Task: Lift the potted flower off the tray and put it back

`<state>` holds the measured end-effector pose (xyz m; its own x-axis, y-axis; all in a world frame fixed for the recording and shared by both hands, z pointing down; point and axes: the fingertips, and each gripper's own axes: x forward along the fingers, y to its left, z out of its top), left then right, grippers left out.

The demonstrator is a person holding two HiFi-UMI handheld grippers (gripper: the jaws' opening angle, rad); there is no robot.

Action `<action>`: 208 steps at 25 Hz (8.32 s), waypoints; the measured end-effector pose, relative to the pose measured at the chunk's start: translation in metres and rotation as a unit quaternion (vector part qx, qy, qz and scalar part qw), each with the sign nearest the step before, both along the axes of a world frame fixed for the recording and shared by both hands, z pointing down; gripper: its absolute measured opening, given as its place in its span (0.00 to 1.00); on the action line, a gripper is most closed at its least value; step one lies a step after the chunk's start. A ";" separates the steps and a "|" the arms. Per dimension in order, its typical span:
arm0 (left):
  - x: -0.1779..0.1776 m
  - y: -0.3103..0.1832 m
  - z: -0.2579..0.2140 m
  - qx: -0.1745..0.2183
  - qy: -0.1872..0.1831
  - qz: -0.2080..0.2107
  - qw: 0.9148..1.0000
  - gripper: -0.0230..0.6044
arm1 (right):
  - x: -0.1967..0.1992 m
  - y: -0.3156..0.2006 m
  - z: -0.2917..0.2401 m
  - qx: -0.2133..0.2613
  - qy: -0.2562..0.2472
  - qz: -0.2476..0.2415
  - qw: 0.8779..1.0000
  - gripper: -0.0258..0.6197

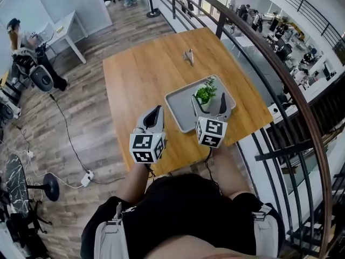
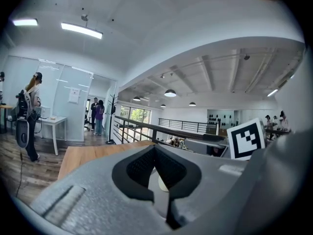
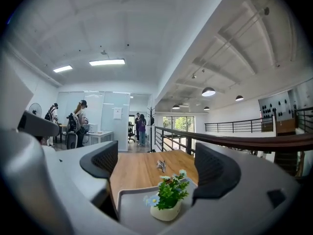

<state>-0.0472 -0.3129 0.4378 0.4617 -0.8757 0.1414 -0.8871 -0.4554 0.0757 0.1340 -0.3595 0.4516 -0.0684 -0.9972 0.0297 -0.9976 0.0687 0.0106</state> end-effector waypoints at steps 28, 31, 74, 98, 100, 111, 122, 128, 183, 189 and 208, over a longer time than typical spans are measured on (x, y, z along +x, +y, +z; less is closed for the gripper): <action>-0.029 0.024 0.012 -0.011 -0.009 -0.036 0.999 0.06 | -0.009 0.003 0.148 -0.144 0.017 0.006 0.989 0.78; -0.032 0.025 0.013 -0.013 -0.012 -0.040 0.999 0.06 | -0.007 0.000 0.160 -0.157 0.015 0.009 0.987 0.78; -0.097 0.022 0.019 -0.026 -0.049 -0.146 0.988 0.06 | 0.027 -0.125 0.276 -0.274 0.061 0.014 0.960 0.80; -0.099 0.030 0.021 -0.021 -0.029 -0.131 0.991 0.06 | 0.015 -0.085 0.246 -0.249 0.073 -0.066 0.963 0.79; -0.093 0.029 0.022 -0.020 -0.024 -0.125 0.992 0.06 | 0.012 -0.083 0.226 -0.225 0.076 -0.072 0.969 0.78; -0.056 0.020 0.018 -0.008 -0.010 -0.067 0.998 0.06 | -0.009 -0.043 0.072 -0.088 0.008 -0.111 0.990 0.78; -0.018 0.009 0.014 -0.003 0.001 -0.008 1.000 0.06 | 0.024 0.021 -0.036 0.011 0.009 -0.060 0.998 0.78; 0.004 0.005 0.013 -0.006 0.005 0.020 1.000 0.06 | 0.050 0.053 -0.040 0.017 -0.008 -0.014 1.000 0.78; -0.113 0.056 0.020 -0.013 -0.045 -0.139 0.989 0.06 | -0.053 -0.049 0.130 -0.116 0.008 -0.129 0.985 0.77; -0.128 0.072 0.029 -0.023 -0.061 -0.164 0.984 0.06 | -0.056 -0.054 0.205 -0.188 0.016 -0.134 0.973 0.77; -0.138 0.069 0.022 -0.015 -0.060 -0.161 0.985 0.06 | -0.062 -0.041 0.294 -0.298 0.078 -0.112 0.945 0.76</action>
<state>-0.1852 -0.2443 0.4600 0.1401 -0.9684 0.2061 -0.9884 -0.1491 -0.0287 0.0724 -0.4004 0.7459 -0.2240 -0.7619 0.6078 -0.9468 0.3179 0.0495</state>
